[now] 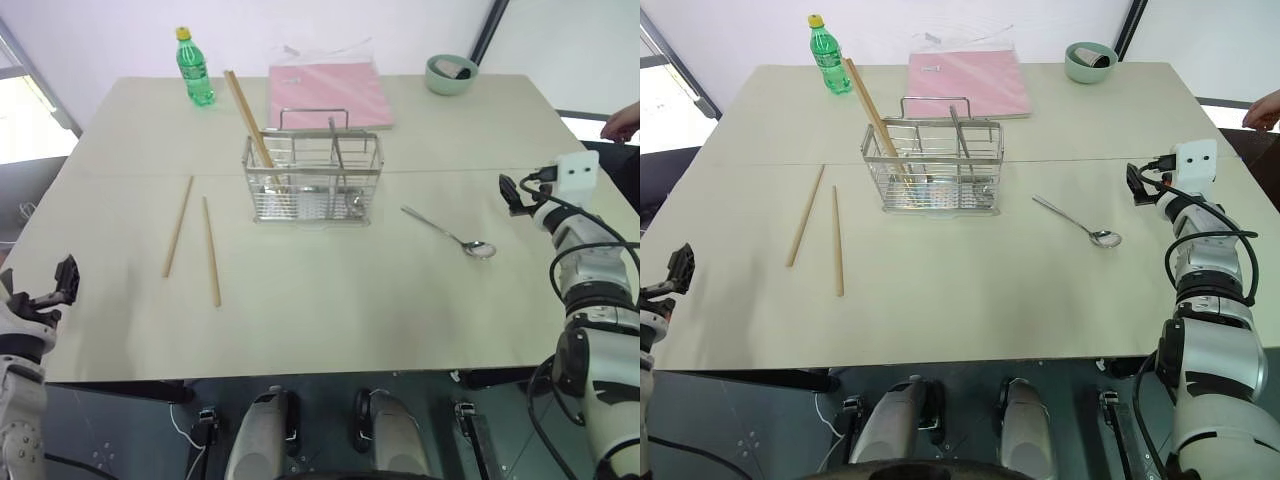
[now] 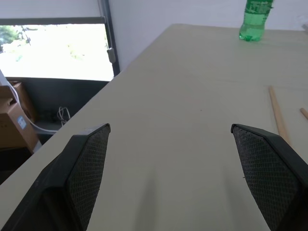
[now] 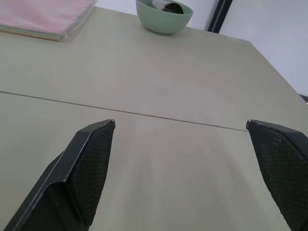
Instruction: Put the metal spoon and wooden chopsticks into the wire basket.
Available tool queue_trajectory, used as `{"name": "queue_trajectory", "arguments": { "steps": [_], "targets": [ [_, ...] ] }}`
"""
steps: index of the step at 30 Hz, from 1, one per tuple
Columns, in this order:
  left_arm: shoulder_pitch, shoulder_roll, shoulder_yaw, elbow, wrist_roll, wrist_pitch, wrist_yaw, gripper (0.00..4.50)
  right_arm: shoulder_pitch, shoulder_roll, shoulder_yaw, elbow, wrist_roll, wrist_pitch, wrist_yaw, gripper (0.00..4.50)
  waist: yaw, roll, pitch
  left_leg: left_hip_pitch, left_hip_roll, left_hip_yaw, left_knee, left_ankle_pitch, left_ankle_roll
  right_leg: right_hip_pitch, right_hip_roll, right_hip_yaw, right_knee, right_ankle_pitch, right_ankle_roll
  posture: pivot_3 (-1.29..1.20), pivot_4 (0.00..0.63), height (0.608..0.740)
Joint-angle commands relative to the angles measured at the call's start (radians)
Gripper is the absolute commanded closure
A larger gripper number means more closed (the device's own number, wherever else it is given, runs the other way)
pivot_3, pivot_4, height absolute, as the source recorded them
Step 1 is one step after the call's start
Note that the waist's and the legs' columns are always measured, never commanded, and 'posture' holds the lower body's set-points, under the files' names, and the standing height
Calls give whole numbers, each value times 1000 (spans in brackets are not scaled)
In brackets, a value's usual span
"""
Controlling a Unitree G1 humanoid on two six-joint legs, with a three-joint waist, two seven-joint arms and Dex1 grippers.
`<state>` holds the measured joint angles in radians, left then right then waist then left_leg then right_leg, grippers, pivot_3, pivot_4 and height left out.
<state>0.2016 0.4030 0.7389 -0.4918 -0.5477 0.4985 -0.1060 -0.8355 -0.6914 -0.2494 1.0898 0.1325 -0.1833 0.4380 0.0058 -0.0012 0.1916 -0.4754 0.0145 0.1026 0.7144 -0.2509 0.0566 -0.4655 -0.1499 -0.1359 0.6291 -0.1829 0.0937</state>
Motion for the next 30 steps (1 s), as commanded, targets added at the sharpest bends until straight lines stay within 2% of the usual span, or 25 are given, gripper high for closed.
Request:
{"name": "queue_trajectory", "arguments": {
  "steps": [1,21,26,30],
  "targets": [
    [-5,25,-4,-22,26,-18,-1,276,-24,-15,-13,-15,4,-18,-2,0,0,0,0,0,0,0,0,0,0,0,0,0,0,0,0,0,150,692],
    [-64,93,-10,-23,-8,32,-49,276,-39,-31,-13,-26,4,-9,10,0,-1,0,0,0,0,0,0,2,-4,0,0,0,0,1,1,0,150,692],
    [-86,137,-66,-72,-105,128,-111,276,-75,-62,11,-37,-3,12,103,0,-1,0,0,0,0,0,0,3,-4,0,0,0,0,1,1,0,150,692],
    [-126,225,-190,-143,-255,257,-226,276,-134,-98,56,-40,-11,60,271,0,1,0,0,0,0,0,0,3,-5,0,0,0,0,0,1,0,150,692]
  ]
}}
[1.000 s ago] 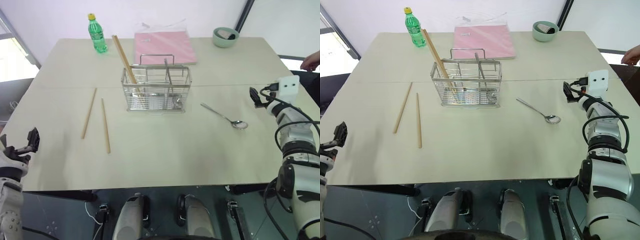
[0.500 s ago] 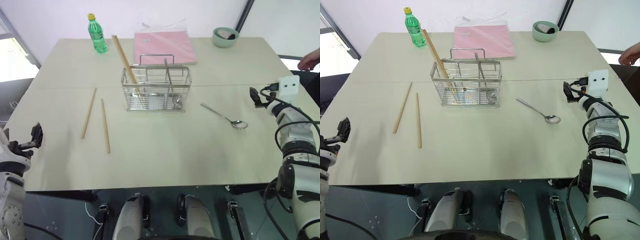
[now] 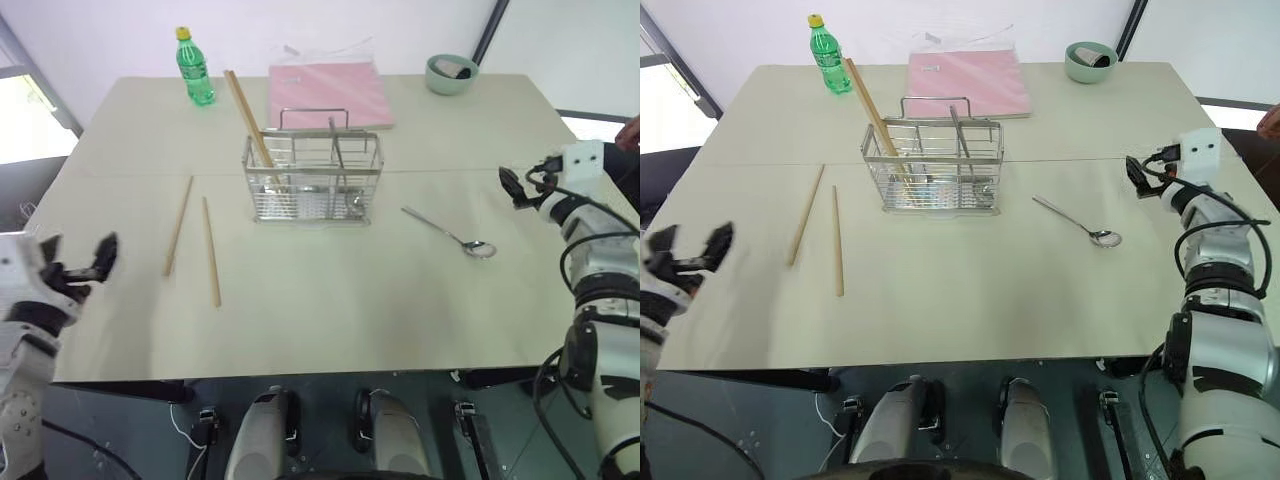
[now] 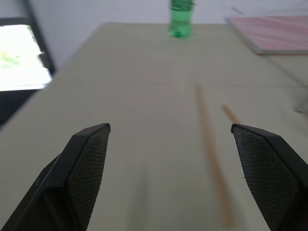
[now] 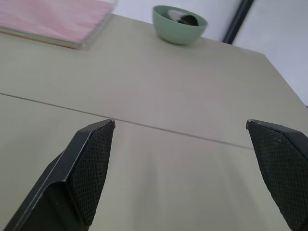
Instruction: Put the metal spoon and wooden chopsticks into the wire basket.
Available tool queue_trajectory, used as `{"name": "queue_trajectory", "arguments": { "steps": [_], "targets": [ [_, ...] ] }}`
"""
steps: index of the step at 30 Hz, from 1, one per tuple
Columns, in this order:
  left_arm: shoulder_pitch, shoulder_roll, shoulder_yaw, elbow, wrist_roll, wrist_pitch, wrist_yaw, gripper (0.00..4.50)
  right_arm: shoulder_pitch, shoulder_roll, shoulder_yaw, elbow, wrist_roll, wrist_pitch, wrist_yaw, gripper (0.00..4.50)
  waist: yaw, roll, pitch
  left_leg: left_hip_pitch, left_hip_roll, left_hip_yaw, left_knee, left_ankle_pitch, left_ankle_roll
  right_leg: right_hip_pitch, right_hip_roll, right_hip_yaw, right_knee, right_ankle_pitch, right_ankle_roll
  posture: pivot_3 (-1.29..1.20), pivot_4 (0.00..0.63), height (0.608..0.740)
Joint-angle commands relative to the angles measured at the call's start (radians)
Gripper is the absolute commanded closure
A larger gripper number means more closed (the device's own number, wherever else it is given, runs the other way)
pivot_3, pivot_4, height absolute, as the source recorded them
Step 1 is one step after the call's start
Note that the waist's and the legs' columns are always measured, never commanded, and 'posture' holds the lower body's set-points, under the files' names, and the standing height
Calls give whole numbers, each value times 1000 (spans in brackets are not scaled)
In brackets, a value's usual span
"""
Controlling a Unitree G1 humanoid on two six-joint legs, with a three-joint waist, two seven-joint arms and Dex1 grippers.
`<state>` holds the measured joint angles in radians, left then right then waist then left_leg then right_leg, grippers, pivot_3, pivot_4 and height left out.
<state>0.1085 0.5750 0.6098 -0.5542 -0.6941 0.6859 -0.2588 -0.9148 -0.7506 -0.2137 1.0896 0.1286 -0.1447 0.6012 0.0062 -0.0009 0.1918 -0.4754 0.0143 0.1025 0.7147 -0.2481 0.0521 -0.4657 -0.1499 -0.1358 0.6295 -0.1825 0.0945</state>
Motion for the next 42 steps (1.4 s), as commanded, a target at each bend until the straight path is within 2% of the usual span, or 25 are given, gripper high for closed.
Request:
{"name": "queue_trajectory", "arguments": {
  "steps": [1,6,8,11,16,24,26,28,34,36,42],
  "targets": [
    [-51,84,-102,-100,-144,96,-114,276,-65,-48,39,-47,-10,35,173,0,0,0,0,0,0,0,0,0,0,0,0,0,0,0,-1,0,150,692],
    [-167,215,-303,-146,-193,138,-292,276,-79,-74,127,-114,-10,134,485,0,-2,1,1,0,0,0,0,0,-1,0,0,0,0,0,0,0,150,692],
    [-259,225,-393,-126,-194,145,-337,276,-56,-83,174,-158,-15,187,609,0,3,2,1,0,0,0,0,1,-1,0,0,0,0,0,0,0,150,692],
    [-363,210,-493,-83,-159,134,-378,276,-10,-92,223,-214,-28,229,704,0,4,2,1,1,-1,0,0,1,-1,1,0,0,0,1,2,0,150,692],
    [-473,170,-611,-30,-93,102,-430,276,49,-74,278,-255,-64,277,731,0,5,2,1,1,-1,0,0,1,-1,2,0,0,0,1,3,0,150,692],
    [-508,144,-609,-27,-86,108,-433,276,43,-20,297,-192,-117,293,635,0,2,2,1,2,-1,0,0,2,-2,2,0,0,0,1,3,0,150,692],
    [-509,144,-605,-29,-87,110,-432,202,32,-6,295,-169,-123,302,611,550,3,2,1,2,-1,0,0,2,-2,2,0,0,0,1,3,0,150,692],
    [-509,146,-603,-30,-84,110,-432,202,31,4,297,-161,-124,299,608,1350,4,2,1,2,-1,0,0,2,-2,2,0,0,0,1,3,0,150,692],
    [-505,143,-597,-28,-74,101,-425,202,35,13,293,-156,-126,283,593,4457,3,2,1,2,-1,0,0,2,-2,3,0,0,0,1,3,0,150,692],
    [-504,141,-596,-26,-71,99,-423,202,37,13,286,-154,-127,273,568,4457,3,2,1,4,-1,0,0,2,-2,4,0,0,0,1,3,0,150,692],
    [-499,122,-587,-18,-56,83,-406,202,-74,49,132,-46,-68,200,201,4457,3,2,1,5,-1,1,0,2,-2,5,0,0,0,1,3,0,150,692]
  ]
}}
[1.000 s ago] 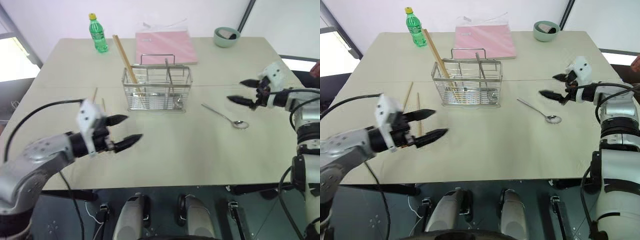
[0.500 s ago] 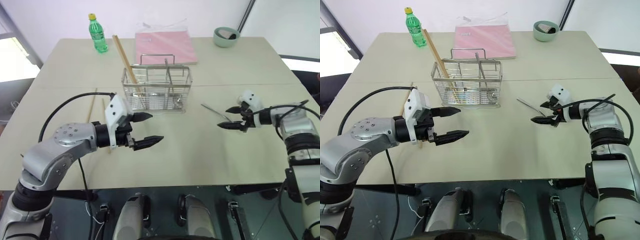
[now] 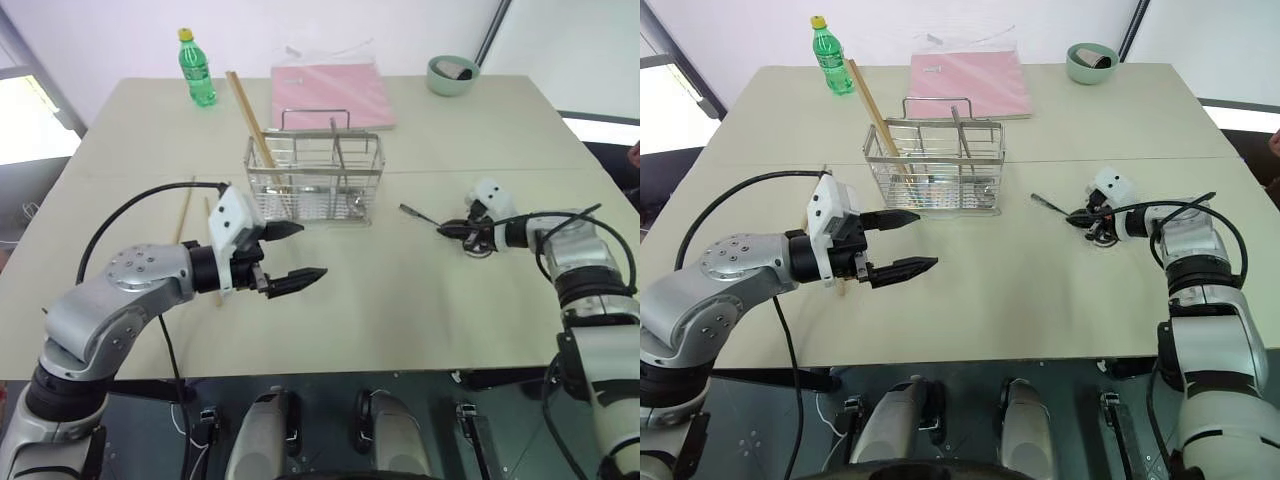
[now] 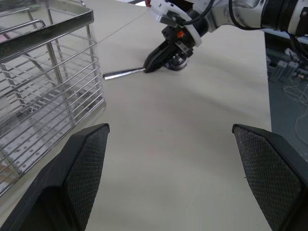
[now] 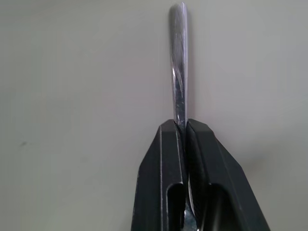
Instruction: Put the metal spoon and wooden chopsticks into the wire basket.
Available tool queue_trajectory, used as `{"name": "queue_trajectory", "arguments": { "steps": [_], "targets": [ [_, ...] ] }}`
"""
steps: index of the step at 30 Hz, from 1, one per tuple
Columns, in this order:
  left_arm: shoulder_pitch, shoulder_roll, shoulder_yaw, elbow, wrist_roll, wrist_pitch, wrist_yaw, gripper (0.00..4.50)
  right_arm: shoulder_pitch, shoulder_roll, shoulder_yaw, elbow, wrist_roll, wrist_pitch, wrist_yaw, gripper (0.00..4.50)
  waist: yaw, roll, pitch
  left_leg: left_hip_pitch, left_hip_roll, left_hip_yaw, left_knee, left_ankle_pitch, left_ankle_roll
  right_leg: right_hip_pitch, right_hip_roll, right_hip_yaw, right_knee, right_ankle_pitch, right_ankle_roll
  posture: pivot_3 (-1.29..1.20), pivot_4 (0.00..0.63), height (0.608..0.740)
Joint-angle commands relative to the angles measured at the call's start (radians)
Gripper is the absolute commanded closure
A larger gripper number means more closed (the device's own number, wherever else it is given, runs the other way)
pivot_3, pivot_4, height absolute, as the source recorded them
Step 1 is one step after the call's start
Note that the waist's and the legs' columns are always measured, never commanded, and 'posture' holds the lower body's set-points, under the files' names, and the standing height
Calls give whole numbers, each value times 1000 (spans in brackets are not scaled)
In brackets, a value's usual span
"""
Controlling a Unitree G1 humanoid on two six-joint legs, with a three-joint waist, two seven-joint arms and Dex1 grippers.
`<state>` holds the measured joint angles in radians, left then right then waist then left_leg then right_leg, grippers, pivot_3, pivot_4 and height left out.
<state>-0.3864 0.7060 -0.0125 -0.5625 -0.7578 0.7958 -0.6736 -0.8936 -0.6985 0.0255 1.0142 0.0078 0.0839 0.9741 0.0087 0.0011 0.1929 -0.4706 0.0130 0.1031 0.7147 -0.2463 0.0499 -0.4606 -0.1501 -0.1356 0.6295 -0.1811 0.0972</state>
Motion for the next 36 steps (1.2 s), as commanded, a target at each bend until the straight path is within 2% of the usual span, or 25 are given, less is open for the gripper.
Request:
{"name": "queue_trajectory", "arguments": {
  "steps": [1,5,9,15,23,29,36],
  "targets": [
    [-7,-15,41,-7,7,-28,15,202,-130,3,-149,42,82,-34,-224,4457,0,1,0,0,0,0,0,0,0,-1,0,0,0,0,0,0,150,692],
    [-20,-33,65,11,9,-31,29,202,-249,37,-282,36,200,2,-300,4457,-6,3,2,-1,0,0,0,0,-1,-2,0,0,1,0,0,0,150,692],
    [-39,-49,81,40,19,-41,44,202,-325,120,-346,-110,321,129,-291,4457,-14,3,2,0,0,0,-1,0,0,0,1,0,1,0,0,0,150,692],
    [-61,-63,97,63,20,-43,59,202,-287,275,-325,-394,417,311,-347,4457,-19,3,2,0,0,-1,-1,1,0,-1,1,0,2,0,0,0,150,692],
    [-58,-64,106,49,24,-37,70,202,-253,446,-293,-559,474,394,-410,4457,-18,3,2,-1,0,-1,-2,1,0,-1,1,0,2,0,0,0,150,692],
    [-45,-58,131,32,16,-31,86,202,-180,533,-242,-612,452,326,-426,4457,-20,3,2,0,0,-1,-2,1,0,-1,1,0,2,0,0,0,150,692],
    [-40,-64,145,13,6,-19,106,202,-158,611,-231,-559,437,187,-450,4457,-22,3,2,0,0,-1,-2,1,-1,-2,1,0,2,0,0,0,150,692]
  ]
}}
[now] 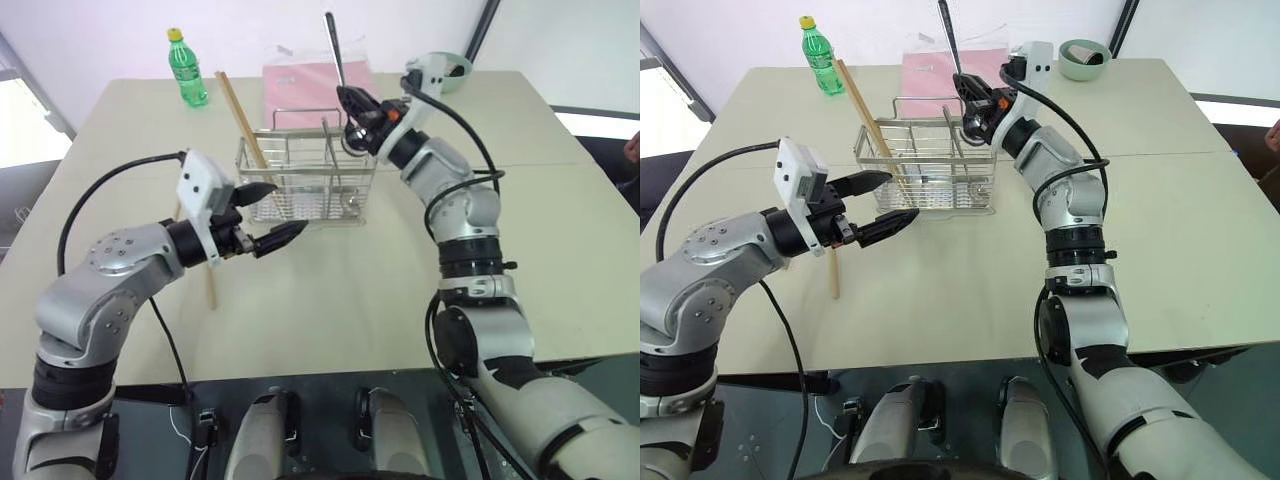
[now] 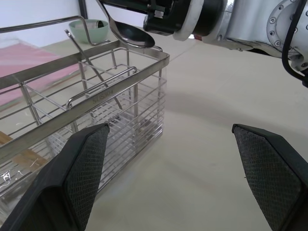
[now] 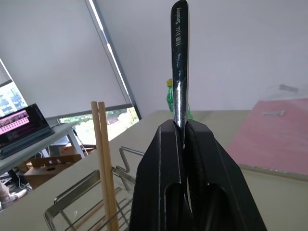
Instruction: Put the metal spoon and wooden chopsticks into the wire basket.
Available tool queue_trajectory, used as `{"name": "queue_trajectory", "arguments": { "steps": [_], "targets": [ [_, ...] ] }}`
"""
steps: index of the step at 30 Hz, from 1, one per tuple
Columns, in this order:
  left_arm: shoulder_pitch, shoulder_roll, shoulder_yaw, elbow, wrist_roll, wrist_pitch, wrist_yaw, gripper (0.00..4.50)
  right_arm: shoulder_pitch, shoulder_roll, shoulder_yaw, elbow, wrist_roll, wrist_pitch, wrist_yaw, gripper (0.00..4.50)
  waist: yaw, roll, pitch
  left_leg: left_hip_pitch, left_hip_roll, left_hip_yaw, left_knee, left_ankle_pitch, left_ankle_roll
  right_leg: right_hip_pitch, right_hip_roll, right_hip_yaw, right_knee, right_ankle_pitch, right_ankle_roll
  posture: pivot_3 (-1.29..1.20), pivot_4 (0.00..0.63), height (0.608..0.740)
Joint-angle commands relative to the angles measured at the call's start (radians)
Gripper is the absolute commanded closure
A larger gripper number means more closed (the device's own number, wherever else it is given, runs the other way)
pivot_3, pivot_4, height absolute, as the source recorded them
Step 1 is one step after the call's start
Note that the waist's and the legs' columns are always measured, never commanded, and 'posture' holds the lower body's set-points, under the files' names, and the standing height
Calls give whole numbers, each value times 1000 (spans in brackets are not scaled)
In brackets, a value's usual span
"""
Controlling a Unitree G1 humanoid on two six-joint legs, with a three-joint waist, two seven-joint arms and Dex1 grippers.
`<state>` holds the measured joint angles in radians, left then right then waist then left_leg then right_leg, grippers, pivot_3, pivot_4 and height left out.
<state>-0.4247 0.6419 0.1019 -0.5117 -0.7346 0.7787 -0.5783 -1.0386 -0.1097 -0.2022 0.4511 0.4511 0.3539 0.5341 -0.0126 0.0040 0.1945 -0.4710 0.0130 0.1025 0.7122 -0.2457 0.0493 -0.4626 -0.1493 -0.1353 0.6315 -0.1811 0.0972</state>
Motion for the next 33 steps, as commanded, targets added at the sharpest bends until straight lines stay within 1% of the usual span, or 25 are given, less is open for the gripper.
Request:
{"name": "queue_trajectory", "arguments": {
  "steps": [1,3,5,7,8,10,13,17,21,25,26,28,31,33],
  "targets": [
    [-6,0,32,-38,-20,0,14,202,-17,26,-3,30,-17,-112,-13,4457,0,0,0,0,0,0,0,0,0,0,0,0,0,0,0,0,150,692],
    [-12,1,35,-37,-26,4,21,202,-23,28,-5,70,-24,-142,-15,4457,1,0,0,0,0,0,0,0,0,0,0,0,0,0,0,0,150,692],
    [-15,6,39,-36,-32,5,24,202,-16,29,-3,79,-19,-146,-7,3769,1,0,0,0,0,0,0,0,0,0,0,0,0,0,0,0,150,692],
    [-15,9,43,-33,-34,4,26,202,-4,27,5,72,-22,-150,-5,3199,-1,0,0,0,0,0,0,0,0,0,0,0,0,0,0,0,150,692],
    [-16,10,45,-30,-33,3,27,202,5,25,8,63,-26,-152,-6,2584,-1,0,0,0,0,0,-1,0,0,0,0,0,0,0,0,0,150,692],
    [-17,9,50,-27,-35,4,32,202,21,18,12,42,-27,-149,-7,1642,-1,0,0,1,0,0,-1,0,-1,0,0,0,0,0,0,0,150,692],
    [-17,3,61,-26,-44,7,45,202,39,0,8,5,-22,-126,-8,1642,-1,0,0,1,0,0,-1,0,-1,0,0,0,0,0,0,0,150,692],
    [-21,-7,108,-27,-80,26,88,202,61,-61,-10,-99,15,-50,9,1642,2,0,0,0,0,0,-1,0,-1,0,0,0,0,0,0,0,150,692],
    [-38,-21,192,8,-148,50,142,202,67,-138,-49,-199,97,57,38,1642,1,0,0,1,0,0,-2,0,-1,0,0,0,-1,0,0,0,150,692],
    [-59,-9,200,34,-152,55,160,202,65,-174,-39,-238,115,100,47,1642,0,0,0,2,0,0,-2,0,-1,1,0,0,-1,0,0,0,150,692],
    [-67,-7,205,41,-151,61,169,202,63,-192,-35,-258,127,119,69,1642,0,0,0,2,0,0,-2,0,-1,1,0,0,-1,0,0,0,150,692],
    [-90,1,229,93,-131,86,225,202,68,-279,-11,-341,180,212,184,1642,3,1,1,1,0,0,-2,0,-1,1,0,0,-1,0,0,0,150,692],
    [-138,37,216,233,-10,137,354,202,112,-441,25,-452,250,321,381,1642,10,1,1,1,-1,-1,-2,0,0,1,0,0,-1,0,0,0,150,692],
    [-174,53,198,326,45,165,398,202,148,-529,32,-501,292,370,478,1642,17,0,0,2,-1,-1,-2,-2,4,2,0,0,-2,0,1,0,150,692]
  ]
}}
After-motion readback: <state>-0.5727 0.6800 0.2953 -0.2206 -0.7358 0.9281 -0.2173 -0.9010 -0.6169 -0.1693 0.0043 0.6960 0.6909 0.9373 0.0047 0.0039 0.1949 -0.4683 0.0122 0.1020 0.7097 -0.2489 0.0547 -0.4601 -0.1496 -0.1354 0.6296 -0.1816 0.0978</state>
